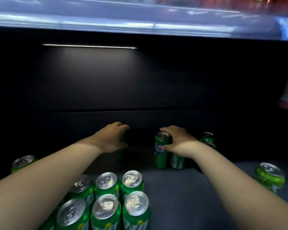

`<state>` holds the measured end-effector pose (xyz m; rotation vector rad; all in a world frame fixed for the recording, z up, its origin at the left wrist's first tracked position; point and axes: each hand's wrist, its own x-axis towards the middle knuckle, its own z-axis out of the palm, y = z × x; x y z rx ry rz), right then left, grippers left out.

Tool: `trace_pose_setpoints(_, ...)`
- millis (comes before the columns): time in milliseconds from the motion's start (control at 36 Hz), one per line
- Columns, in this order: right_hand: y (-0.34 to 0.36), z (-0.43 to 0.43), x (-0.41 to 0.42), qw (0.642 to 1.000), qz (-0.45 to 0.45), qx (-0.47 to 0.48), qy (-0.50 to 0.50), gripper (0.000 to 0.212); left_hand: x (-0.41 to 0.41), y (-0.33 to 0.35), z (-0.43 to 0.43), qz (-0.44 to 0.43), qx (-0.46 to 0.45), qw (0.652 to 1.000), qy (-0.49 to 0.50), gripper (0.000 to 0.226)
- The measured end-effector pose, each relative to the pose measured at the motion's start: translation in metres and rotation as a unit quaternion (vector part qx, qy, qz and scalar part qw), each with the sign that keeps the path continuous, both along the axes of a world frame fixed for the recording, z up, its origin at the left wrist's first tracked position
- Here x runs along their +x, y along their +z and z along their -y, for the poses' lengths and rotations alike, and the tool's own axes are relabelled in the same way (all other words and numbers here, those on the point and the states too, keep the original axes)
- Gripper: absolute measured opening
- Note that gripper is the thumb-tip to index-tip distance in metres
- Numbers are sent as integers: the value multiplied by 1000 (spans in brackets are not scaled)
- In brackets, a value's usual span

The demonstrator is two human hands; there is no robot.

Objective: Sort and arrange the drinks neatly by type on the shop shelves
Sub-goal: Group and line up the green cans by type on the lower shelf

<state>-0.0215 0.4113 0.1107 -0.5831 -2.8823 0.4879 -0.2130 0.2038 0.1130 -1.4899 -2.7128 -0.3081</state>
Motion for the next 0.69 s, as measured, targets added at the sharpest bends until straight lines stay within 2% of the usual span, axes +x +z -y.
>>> trace_pose_setpoints(139,-2,-14,-16,999,44,10,26,80,-15,-7,-33,3,-99,994,39,94)
trace_pose_setpoints(278,-5,-19,-29,997,47,-6,61,72,-33,-13,-44,40,-158,984,66,81)
trace_pose_setpoints(417,-5,-22,-39,997,10,-13,80,65,-38,-12,-33,-21,-96,993,69,72)
trace_pose_setpoints(694,6,16,-56,986,-62,14,155,65,-32,-4,28,7,113,992,47,54)
